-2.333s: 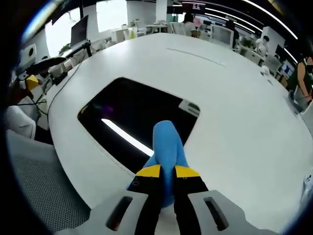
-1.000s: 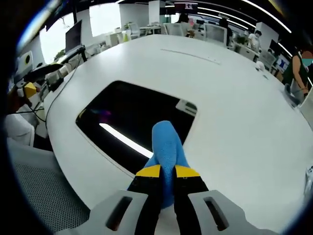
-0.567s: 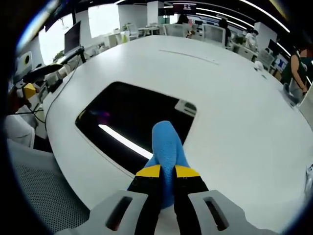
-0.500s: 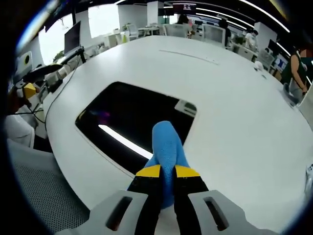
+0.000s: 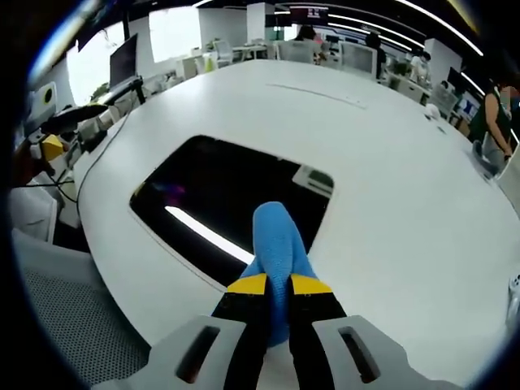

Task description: Wipe the mirror surface with the cleaning cloth until all visible marks leave the cleaned area.

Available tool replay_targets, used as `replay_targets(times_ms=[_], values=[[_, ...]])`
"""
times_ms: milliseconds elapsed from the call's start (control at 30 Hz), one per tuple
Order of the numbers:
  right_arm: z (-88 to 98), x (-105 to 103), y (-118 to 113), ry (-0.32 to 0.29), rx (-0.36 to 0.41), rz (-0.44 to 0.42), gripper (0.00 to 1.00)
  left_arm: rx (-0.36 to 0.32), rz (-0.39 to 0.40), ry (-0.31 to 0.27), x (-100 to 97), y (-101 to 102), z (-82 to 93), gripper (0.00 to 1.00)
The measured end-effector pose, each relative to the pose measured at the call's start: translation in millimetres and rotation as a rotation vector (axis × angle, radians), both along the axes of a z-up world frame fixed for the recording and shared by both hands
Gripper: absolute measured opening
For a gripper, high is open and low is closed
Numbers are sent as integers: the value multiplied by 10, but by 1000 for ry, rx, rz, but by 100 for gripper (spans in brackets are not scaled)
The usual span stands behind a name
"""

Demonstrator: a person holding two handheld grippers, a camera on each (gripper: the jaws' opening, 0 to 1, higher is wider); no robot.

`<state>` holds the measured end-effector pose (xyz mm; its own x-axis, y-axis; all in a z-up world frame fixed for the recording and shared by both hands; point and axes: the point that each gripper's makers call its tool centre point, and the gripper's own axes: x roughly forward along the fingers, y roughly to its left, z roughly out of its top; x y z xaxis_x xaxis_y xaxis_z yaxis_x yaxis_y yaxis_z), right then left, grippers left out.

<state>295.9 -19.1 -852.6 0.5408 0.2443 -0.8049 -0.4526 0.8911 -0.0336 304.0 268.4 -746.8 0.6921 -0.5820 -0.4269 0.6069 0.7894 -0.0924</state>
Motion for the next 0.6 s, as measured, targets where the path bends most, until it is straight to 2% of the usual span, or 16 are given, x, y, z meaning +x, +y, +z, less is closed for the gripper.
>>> replay_targets(times_ms=[367,600], values=[[-3,14,210,8,1,41,4,9,-12,-1,-1,34,15,99],[-2,52,369,10,10,56,3,13,8,-13,14,170,90,99]])
